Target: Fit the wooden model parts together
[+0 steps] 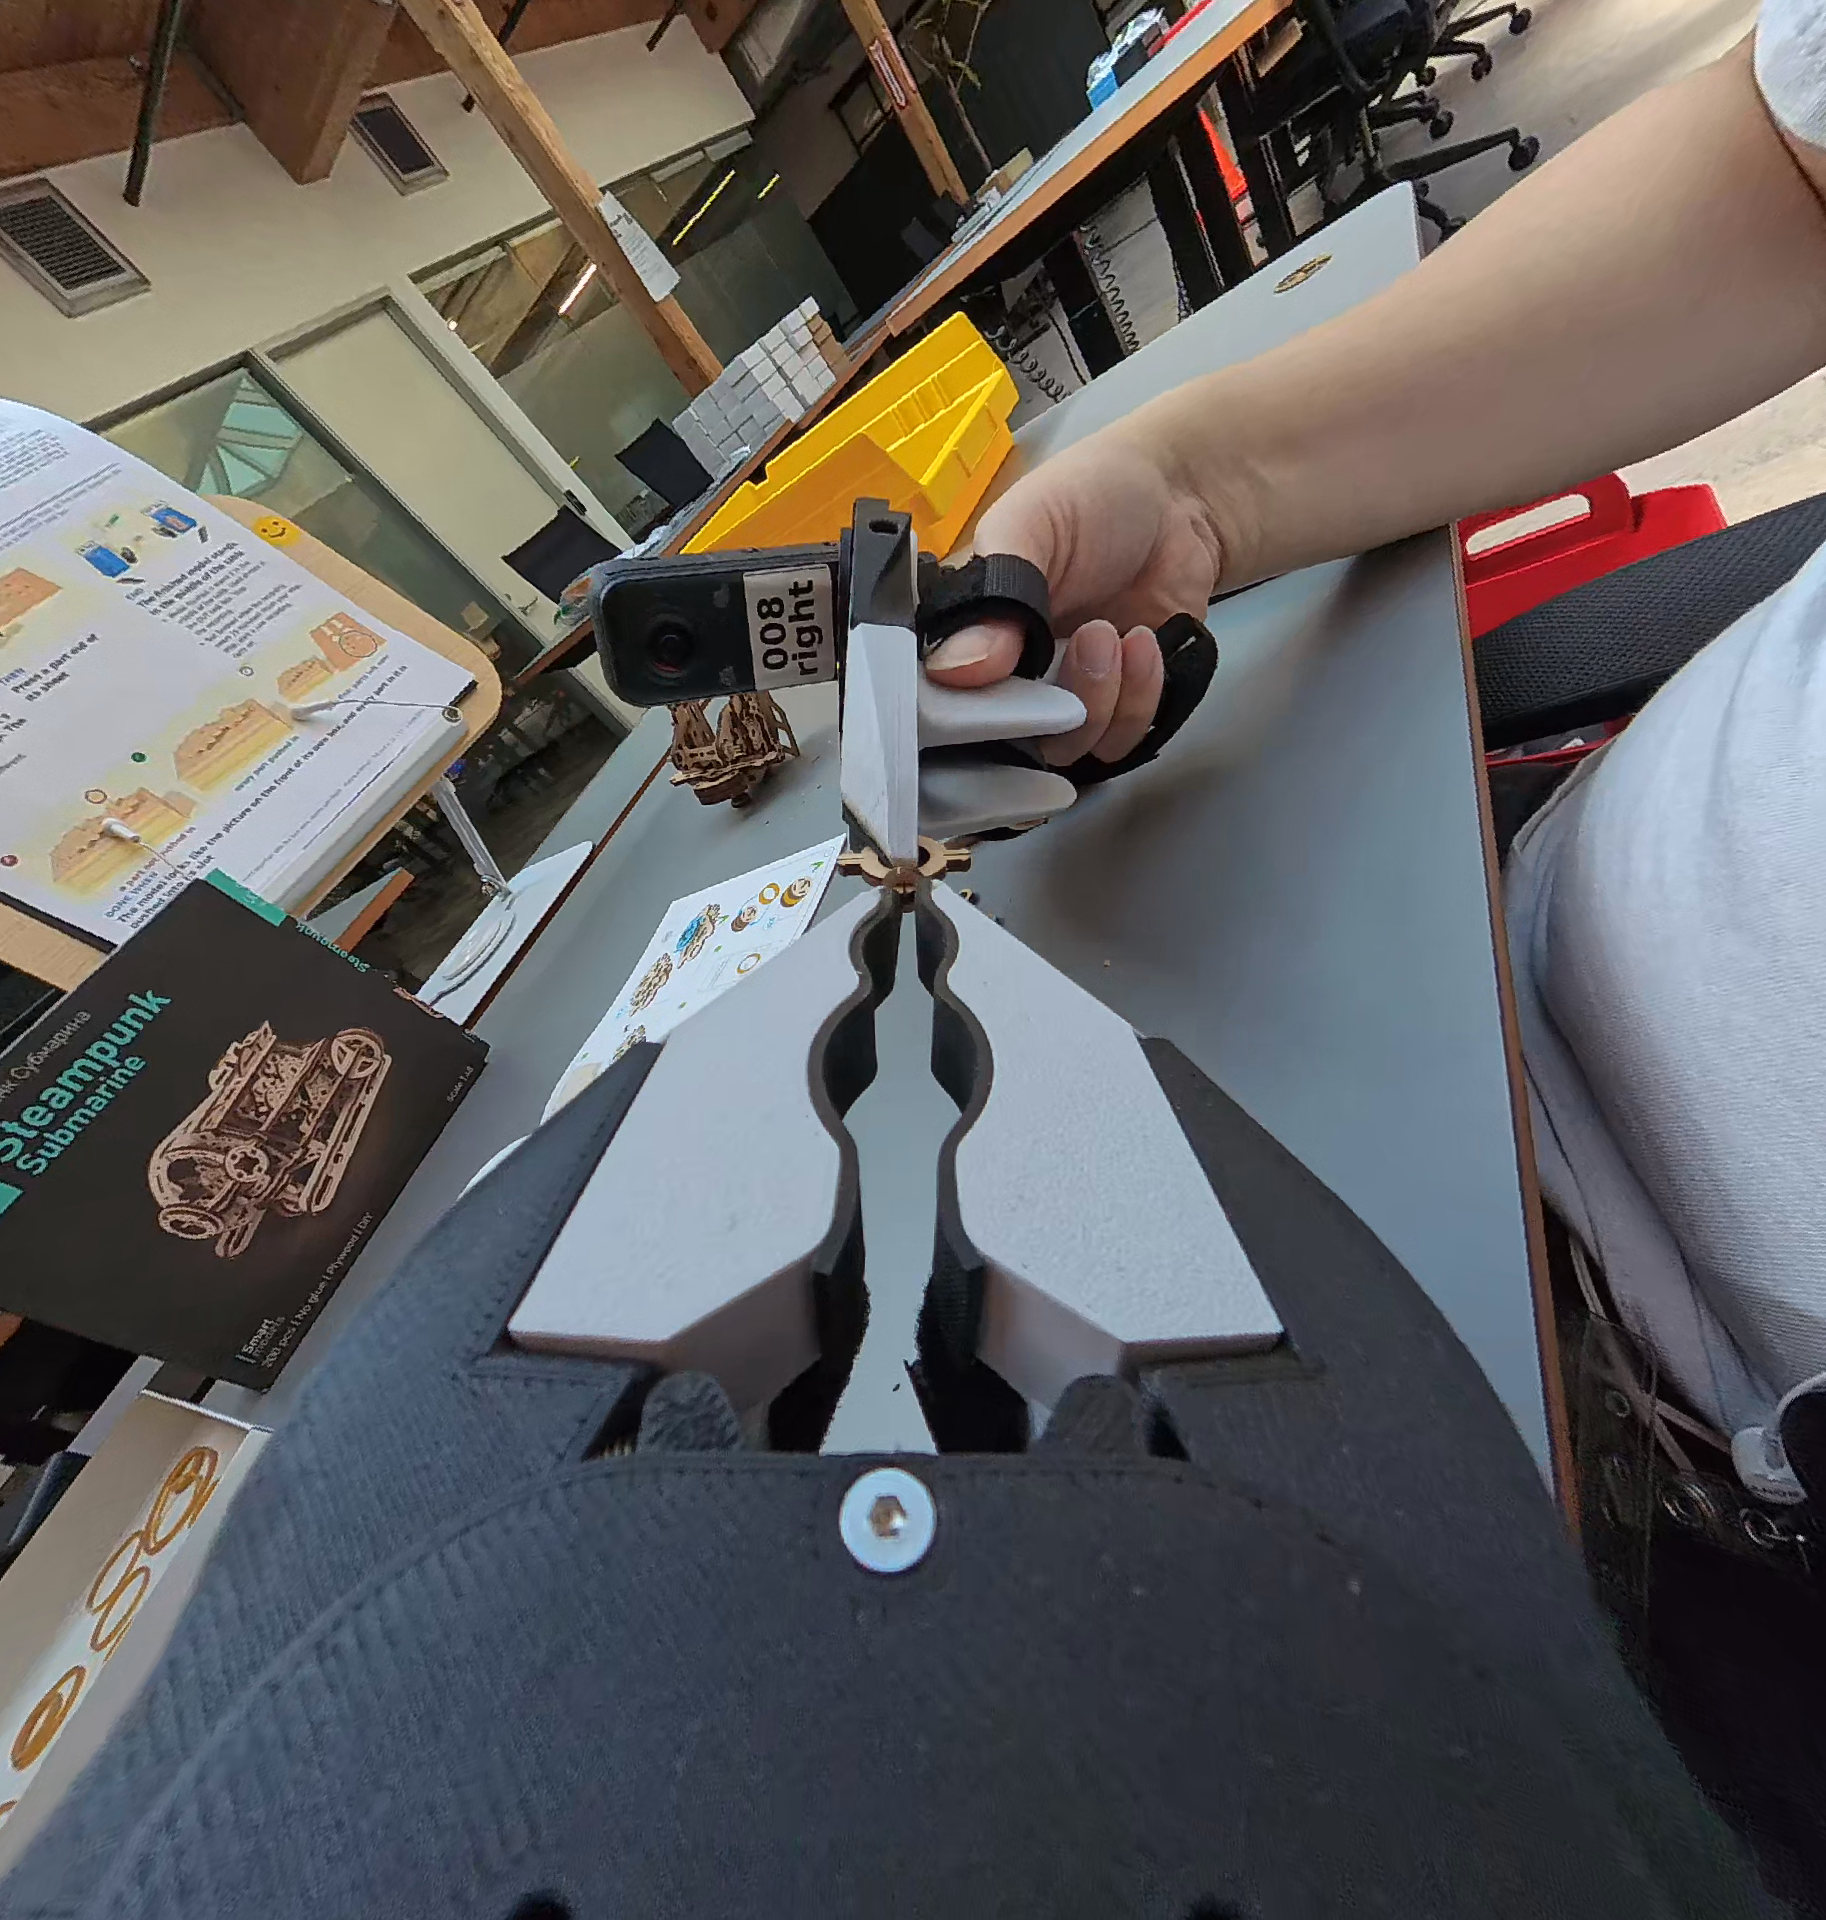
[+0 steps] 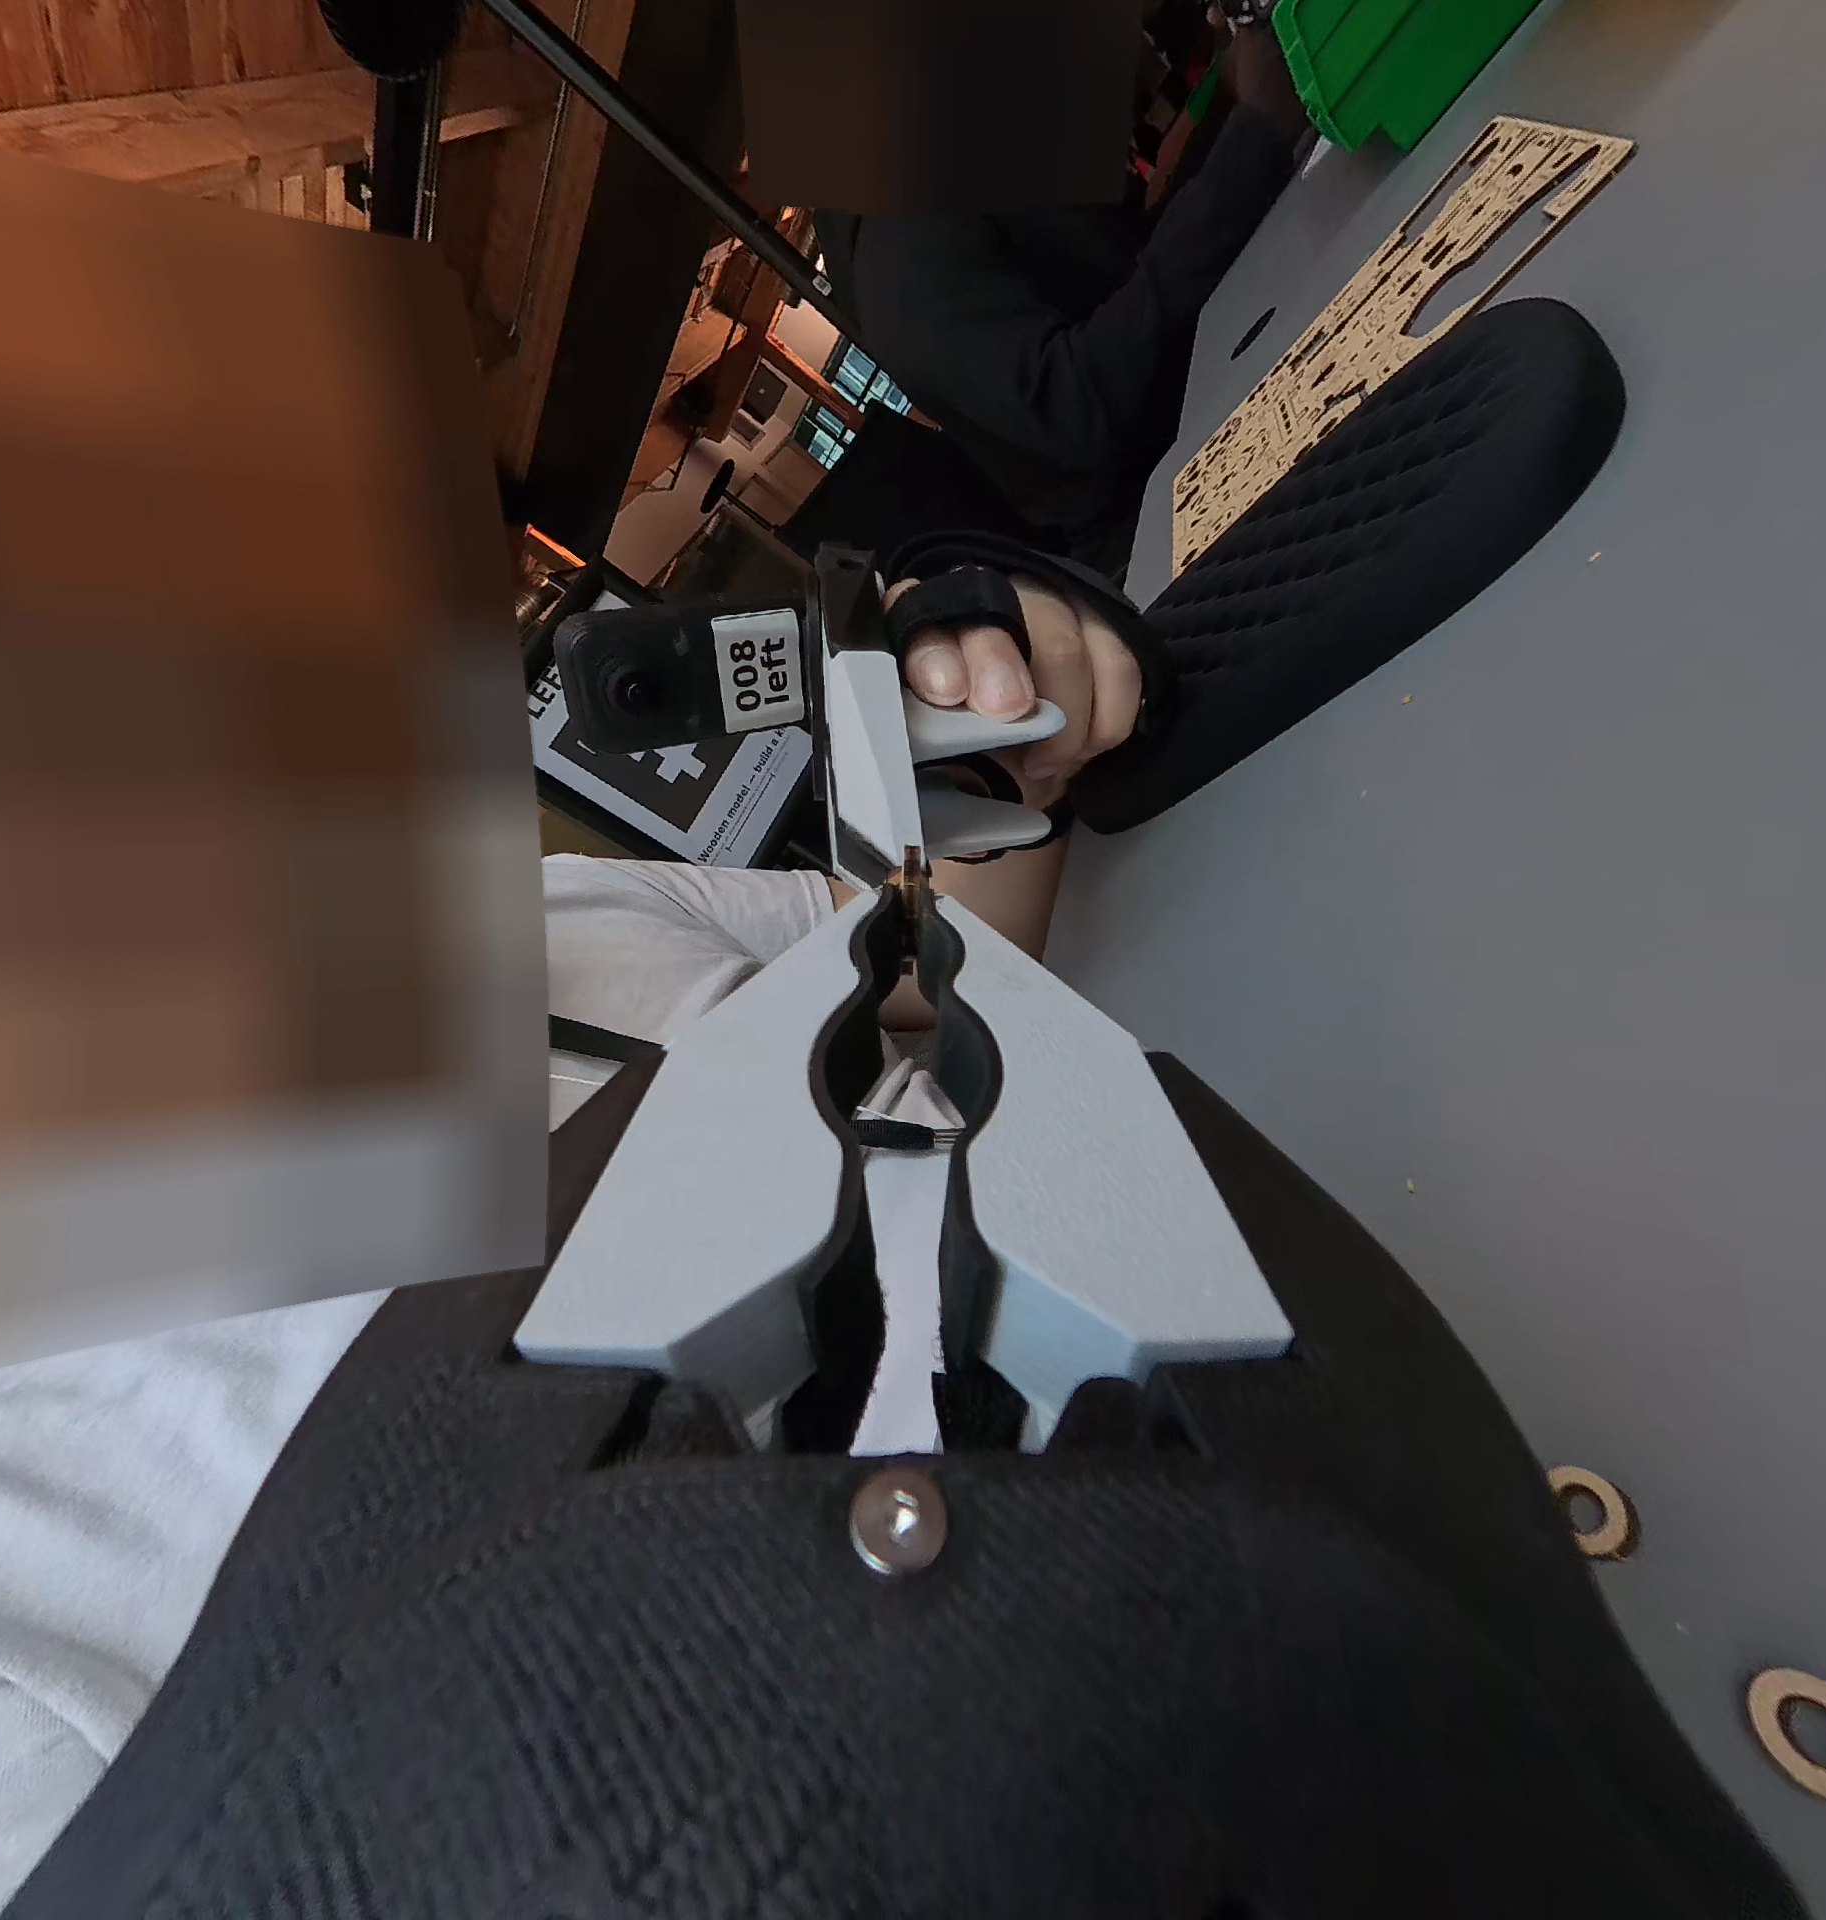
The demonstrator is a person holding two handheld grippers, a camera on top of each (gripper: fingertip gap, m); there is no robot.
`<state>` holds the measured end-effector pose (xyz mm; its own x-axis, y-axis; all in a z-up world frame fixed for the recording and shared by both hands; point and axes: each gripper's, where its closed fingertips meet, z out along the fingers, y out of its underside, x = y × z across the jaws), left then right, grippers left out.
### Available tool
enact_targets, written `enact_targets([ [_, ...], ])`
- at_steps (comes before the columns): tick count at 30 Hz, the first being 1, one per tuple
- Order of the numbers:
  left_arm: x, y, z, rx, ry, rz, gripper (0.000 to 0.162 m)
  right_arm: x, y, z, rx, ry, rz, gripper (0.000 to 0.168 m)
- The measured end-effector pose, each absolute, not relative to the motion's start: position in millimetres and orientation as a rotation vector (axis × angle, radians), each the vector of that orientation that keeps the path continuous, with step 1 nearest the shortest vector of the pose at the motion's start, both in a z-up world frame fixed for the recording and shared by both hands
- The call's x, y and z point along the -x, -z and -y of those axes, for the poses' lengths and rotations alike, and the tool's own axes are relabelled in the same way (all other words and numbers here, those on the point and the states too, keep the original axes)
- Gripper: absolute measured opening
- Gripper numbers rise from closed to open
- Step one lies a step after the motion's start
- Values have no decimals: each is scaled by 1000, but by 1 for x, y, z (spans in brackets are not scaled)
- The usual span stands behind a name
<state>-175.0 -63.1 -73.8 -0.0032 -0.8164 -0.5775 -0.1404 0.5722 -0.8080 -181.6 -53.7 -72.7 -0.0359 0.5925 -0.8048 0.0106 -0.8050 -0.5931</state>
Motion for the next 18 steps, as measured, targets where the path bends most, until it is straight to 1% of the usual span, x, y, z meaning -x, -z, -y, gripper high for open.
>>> enact_targets([
  [18,177,80,67,863,718,-1565,0,183,80,59,1876,-1832,717,0],
])
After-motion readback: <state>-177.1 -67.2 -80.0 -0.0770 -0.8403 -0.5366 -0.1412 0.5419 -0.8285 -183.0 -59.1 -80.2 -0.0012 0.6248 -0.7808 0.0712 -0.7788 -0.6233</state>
